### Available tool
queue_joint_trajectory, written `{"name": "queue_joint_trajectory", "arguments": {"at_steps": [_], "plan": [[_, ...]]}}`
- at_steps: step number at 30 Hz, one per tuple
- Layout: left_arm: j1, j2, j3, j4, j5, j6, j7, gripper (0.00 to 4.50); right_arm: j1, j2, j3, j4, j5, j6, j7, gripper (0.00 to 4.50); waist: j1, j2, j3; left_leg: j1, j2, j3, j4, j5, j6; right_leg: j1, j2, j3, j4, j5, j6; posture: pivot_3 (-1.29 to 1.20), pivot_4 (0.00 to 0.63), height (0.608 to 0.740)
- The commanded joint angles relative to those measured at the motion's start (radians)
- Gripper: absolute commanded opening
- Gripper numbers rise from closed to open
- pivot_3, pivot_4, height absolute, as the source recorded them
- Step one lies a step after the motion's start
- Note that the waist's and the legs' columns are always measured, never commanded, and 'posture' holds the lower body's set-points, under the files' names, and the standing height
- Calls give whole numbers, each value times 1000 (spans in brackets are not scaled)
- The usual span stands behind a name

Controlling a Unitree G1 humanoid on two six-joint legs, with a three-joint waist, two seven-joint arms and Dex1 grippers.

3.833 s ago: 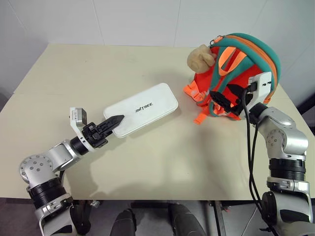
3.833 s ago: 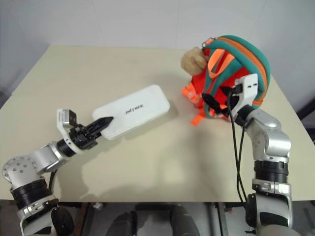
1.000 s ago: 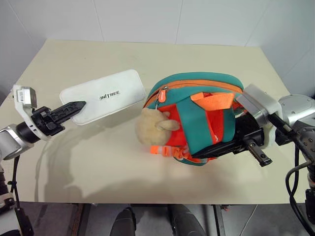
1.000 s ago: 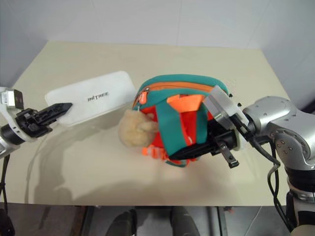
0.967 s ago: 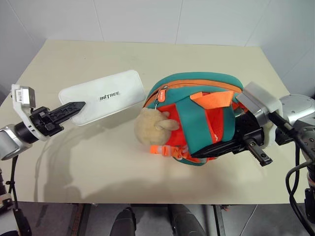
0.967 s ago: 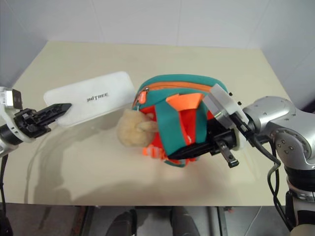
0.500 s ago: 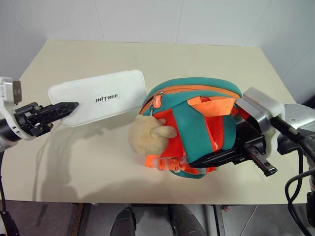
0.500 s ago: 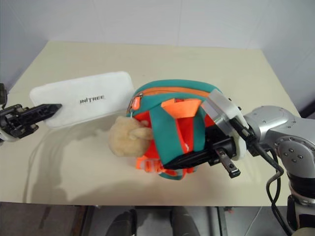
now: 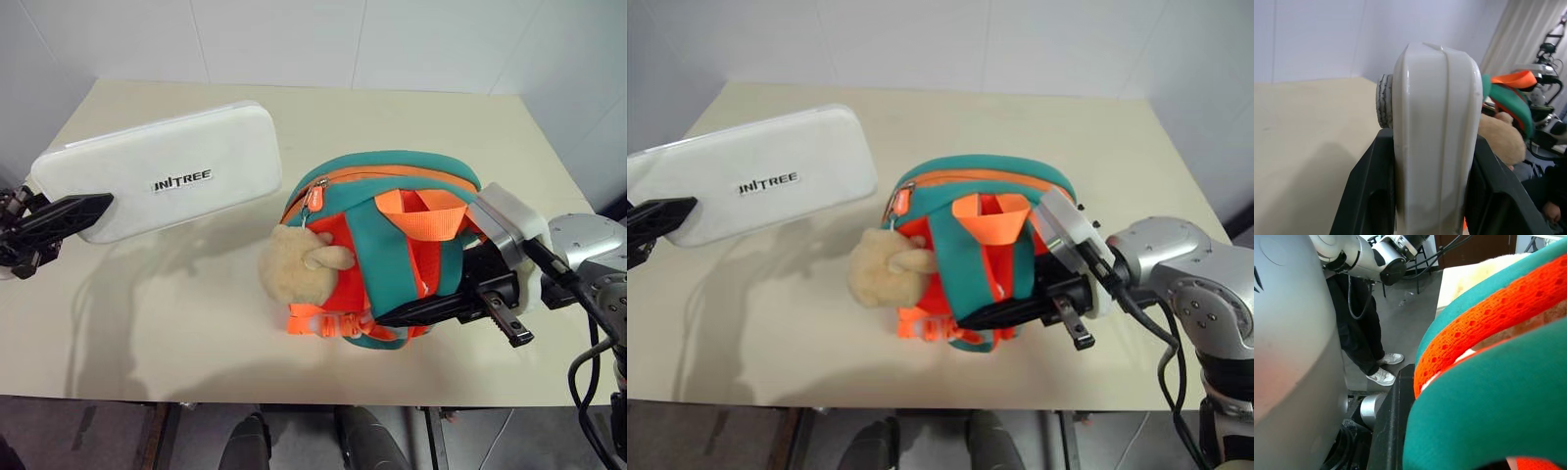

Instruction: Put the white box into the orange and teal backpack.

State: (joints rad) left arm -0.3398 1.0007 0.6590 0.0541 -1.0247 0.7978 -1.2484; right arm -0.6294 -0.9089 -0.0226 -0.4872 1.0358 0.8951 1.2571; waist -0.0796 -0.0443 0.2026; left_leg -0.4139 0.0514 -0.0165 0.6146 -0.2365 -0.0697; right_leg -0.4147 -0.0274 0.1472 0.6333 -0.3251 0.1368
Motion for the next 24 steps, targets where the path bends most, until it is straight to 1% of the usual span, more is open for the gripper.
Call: {"name": "queue_joint_trajectory", "arguments": {"at_steps": [1, 6, 9, 13, 19, 22, 24], "plan": [[-32, -2, 6, -26, -25, -26, -28, 1317, -28, 9, 4, 7, -14, -26, 18, 0, 0, 0, 0, 0, 0, 0, 0, 0, 0, 0, 0, 0, 0, 0, 0, 0, 150, 740], [-47, 5, -45, -25, -13, -22, -68, 1316, -42, 25, 17, 20, -34, -32, 20, 0, -2, 0, 0, 1, 0, 0, 1, 0, 0, 0, 0, 0, 2, 0, 0, 0, 150, 740], [-46, 20, -93, -23, 20, -34, -103, 1316, -50, 33, 23, 26, -45, -35, 21, 0, -2, 0, 0, 1, 0, 0, 1, 0, 0, 0, 1, 0, 3, 0, 0, 0, 150, 740], [-53, 40, -217, -29, 122, -101, -165, 1316, -60, 43, 34, 36, -62, -42, 23, 0, -1, 0, 0, 2, 0, 0, 1, 0, 0, 0, 1, 0, 4, -1, -1, 0, 150, 740], [-170, 35, -397, -4, 262, -200, -206, 1316, -70, 54, 45, 45, -76, -47, 27, 0, 1, 0, 0, 3, 0, 0, 2, 1, 0, 1, 1, 0, 6, -1, -1, 0, 150, 740], [-253, 4, -476, 15, 312, -228, -209, 1316, -75, 61, 52, 50, -86, -52, 34, 0, 3, 0, 0, 3, 0, 0, 2, 1, 0, 1, 1, 0, 6, -1, -1, 0, 150, 740], [-325, -41, -541, 18, 349, -234, -180, 1316, -79, 67, 56, 56, -93, -54, 38, 0, 4, 0, 0, 3, 0, 0, 3, 1, 0, 1, 1, 0, 6, -1, 0, 0, 150, 740]]}}
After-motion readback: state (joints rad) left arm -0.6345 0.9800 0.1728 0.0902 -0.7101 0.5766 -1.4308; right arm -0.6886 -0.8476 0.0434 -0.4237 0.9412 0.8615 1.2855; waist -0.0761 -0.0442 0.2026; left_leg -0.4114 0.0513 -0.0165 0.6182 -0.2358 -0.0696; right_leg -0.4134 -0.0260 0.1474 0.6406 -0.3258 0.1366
